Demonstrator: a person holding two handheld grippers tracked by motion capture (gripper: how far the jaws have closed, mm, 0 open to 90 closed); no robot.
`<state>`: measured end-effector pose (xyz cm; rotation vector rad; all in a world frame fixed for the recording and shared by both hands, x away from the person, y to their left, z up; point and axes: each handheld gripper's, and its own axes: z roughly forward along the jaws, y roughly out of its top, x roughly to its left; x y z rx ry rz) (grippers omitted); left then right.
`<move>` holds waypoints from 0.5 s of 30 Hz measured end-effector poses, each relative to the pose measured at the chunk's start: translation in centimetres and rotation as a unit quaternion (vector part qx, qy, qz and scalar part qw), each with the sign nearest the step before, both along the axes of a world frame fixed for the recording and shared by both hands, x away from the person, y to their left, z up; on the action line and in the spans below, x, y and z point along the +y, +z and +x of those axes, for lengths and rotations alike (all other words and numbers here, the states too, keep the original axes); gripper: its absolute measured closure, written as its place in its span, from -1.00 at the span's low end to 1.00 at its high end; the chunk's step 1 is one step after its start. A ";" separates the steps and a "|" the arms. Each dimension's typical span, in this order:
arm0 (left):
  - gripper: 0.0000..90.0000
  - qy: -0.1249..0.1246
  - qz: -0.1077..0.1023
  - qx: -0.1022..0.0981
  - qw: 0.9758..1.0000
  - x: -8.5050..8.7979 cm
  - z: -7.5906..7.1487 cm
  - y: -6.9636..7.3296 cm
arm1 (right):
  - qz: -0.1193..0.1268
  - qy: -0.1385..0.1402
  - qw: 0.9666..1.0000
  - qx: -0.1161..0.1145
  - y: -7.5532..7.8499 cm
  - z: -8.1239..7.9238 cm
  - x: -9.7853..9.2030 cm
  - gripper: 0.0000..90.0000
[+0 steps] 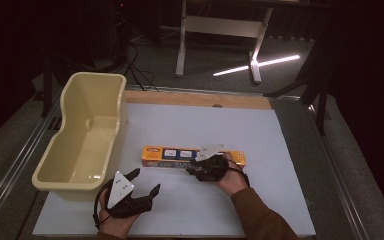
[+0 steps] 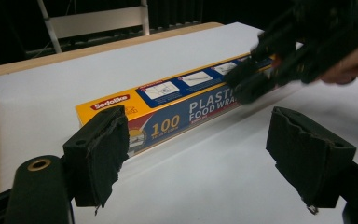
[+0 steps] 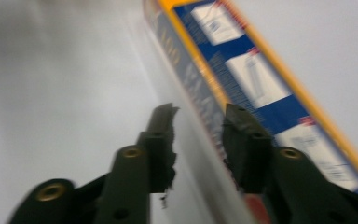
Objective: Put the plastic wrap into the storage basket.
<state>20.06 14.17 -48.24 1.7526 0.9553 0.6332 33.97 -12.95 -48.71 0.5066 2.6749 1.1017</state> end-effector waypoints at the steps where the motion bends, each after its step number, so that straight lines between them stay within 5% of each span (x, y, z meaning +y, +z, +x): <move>1: -0.54 0.000 0.000 0.001 1.000 0.0 0.0 0.0 | 0.002 0.000 1.000 -0.001 0.4 0.3 -0.2 0.26; 7: -0.54 -0.001 0.001 0.005 1.000 -0.2 0.1 -0.2 | -0.009 -0.001 1.000 0.006 1.3 2.8 -1.0 -0.01; 15: -0.54 -0.004 0.003 0.005 1.000 -0.3 0.1 -0.2 | -0.068 -0.001 0.997 0.021 0.7 4.8 -0.1 -0.51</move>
